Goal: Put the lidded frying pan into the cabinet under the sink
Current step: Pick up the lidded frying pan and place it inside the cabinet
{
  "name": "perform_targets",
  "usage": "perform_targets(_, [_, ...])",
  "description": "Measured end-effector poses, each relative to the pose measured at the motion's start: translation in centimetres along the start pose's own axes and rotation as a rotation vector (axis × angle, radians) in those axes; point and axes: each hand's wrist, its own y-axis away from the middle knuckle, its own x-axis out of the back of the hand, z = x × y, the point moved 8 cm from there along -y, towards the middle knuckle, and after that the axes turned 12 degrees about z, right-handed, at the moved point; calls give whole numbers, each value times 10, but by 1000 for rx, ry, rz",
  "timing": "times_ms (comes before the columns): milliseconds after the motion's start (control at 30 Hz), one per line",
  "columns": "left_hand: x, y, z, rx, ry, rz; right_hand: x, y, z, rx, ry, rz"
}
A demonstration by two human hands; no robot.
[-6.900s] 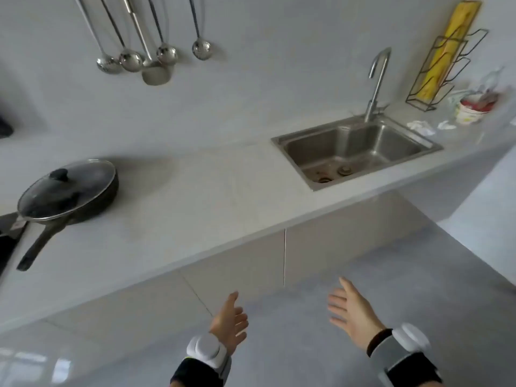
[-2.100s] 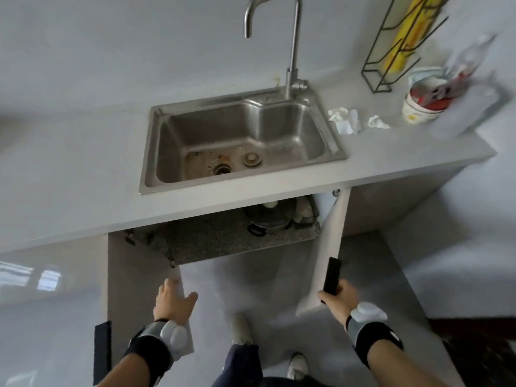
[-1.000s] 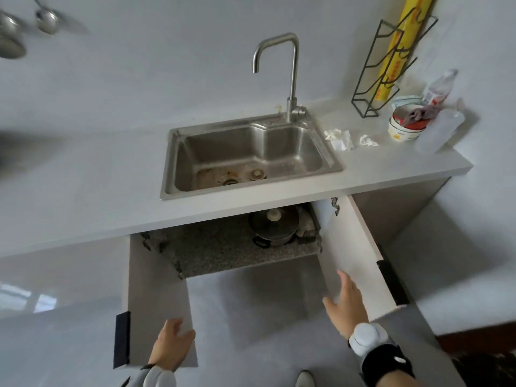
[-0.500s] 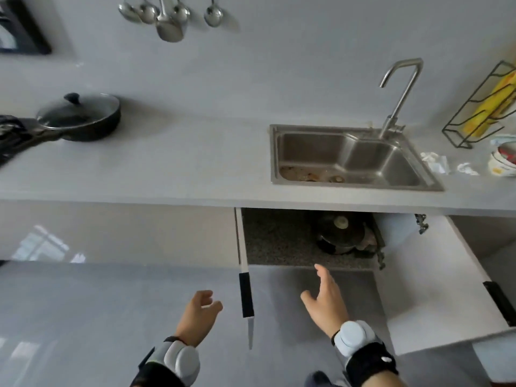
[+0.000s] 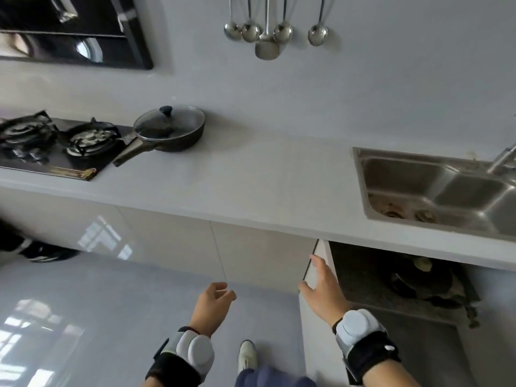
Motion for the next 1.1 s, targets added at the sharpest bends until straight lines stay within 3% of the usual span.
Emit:
perform_targets(333, [113, -153, 87, -52, -88, 76, -135, -128, -141, 54, -108, -83])
perform_targets(600, [204, -260, 164, -167, -92, 228, -205, -174, -228, 71, -105, -141])
perform_targets(867, [285, -400, 226, -269, -520, 361, -260, -203, -294, 34, -57, -74])
perform_targets(1000, [295, -452, 239, -206, -658, 321, -269, -205, -310, -6, -51, -47])
perform_targets(1100, [286, -491, 240, -166, -636, 177, -281, -199, -316, -57, -25, -24])
